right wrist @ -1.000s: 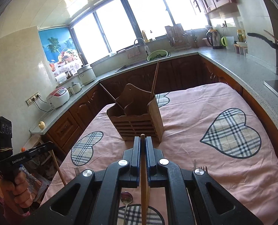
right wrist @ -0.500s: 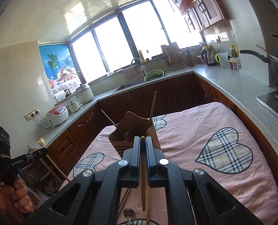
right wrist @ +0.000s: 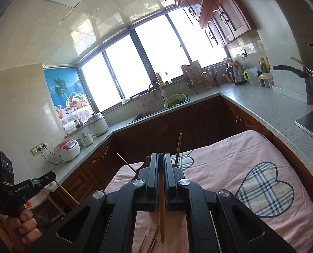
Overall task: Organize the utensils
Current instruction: 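Lift both wooden chopsticks and lower them into the utensil holder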
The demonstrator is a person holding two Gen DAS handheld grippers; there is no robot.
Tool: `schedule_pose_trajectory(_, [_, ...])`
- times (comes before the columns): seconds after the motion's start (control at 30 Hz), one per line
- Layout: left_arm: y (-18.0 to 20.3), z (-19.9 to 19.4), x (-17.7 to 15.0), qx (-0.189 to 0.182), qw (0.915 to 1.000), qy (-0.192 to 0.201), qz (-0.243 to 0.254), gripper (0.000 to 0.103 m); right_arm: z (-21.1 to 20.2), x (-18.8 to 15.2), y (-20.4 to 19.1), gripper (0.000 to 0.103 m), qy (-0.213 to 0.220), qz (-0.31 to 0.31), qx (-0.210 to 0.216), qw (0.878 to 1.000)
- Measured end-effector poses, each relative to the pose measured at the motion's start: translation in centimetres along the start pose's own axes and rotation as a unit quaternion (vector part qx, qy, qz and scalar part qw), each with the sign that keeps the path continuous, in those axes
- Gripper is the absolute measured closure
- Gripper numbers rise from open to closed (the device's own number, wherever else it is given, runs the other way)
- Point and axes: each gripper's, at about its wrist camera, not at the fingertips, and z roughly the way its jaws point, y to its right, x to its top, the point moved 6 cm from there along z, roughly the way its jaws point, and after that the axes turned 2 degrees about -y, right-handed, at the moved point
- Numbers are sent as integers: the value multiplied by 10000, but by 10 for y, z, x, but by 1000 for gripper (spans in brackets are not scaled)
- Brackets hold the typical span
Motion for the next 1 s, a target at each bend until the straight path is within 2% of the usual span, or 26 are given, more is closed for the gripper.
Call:
schedule_pose_trajectory(0.37, [-7,51,30,2,9994,347,-6,100,34,42,-1,98,439,172,50,9989])
schedule_pose_trajectory(0.63, [-20,96,44,66,9981,533,-289,100,67,58,9,98,588,231,-73,9980])
schedule_pose_trajectory(0.8, [-28,132,43,120,9976,514,-441,100,91,59,15,98,579,194,-162,9980])
schedule_pose_trajectory(1.0, [-39,182,28,247,9973,328,-613,100,118,38,26,98,540,223,-305,9978])
